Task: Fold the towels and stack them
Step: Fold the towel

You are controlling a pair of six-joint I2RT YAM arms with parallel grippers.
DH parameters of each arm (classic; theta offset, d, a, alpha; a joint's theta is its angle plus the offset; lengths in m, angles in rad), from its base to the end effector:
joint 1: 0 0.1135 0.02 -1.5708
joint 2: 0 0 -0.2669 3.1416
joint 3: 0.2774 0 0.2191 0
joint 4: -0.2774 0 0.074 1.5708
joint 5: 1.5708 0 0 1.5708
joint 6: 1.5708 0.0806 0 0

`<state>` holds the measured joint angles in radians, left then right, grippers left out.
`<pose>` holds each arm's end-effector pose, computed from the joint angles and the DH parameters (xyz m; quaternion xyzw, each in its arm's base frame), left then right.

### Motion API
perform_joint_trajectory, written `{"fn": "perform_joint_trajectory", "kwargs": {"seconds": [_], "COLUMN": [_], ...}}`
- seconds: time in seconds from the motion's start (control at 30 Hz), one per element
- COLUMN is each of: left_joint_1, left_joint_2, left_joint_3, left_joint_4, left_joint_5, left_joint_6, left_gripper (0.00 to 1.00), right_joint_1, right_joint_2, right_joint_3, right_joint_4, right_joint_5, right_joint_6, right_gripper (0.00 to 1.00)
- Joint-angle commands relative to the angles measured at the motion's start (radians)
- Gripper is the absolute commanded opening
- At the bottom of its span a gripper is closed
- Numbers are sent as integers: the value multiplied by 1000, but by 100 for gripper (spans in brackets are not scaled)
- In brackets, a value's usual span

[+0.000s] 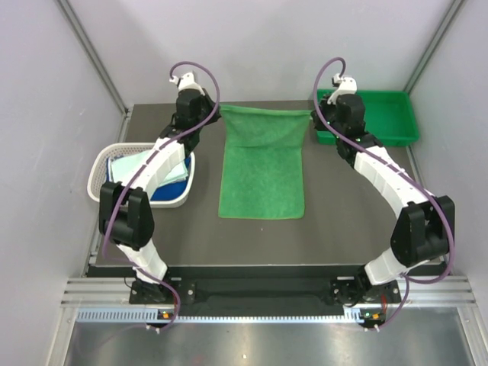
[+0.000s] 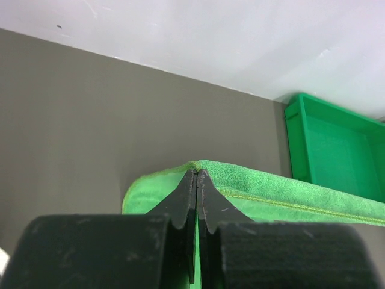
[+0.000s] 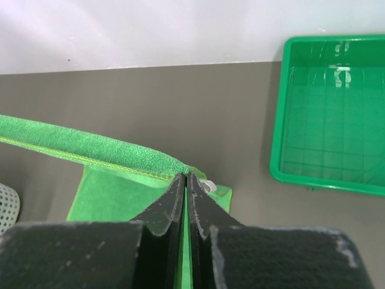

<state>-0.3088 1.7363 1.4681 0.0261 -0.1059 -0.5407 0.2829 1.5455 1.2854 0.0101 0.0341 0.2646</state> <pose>0.4148 -0.1234 0.3418 -0.1234 0.7772 -0.2158 0.5781 0.3676 0.1040 0.3459 0.0032 0.7897 0.1528 0.5941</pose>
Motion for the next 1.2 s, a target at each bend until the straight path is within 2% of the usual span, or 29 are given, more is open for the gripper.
{"fn": "perform_joint_trajectory", "kwargs": {"seconds": [0.0,1.17], "left_joint_1": [7,4], "left_joint_2": [-69,-356], "left_joint_3": [-32,-324], "left_joint_4": [64,57], "left_joint_5": [-3,12], "left_joint_6": [-10,-47], "left_gripper": [0,0], "right_joint_1": [-11,25], "right_joint_2": [-71,-292], "right_joint_3": [-20,-258], "right_joint_4": [34,14], "right_joint_5": [20,30], "right_joint_6": [5,45], "right_gripper": [0,0]}}
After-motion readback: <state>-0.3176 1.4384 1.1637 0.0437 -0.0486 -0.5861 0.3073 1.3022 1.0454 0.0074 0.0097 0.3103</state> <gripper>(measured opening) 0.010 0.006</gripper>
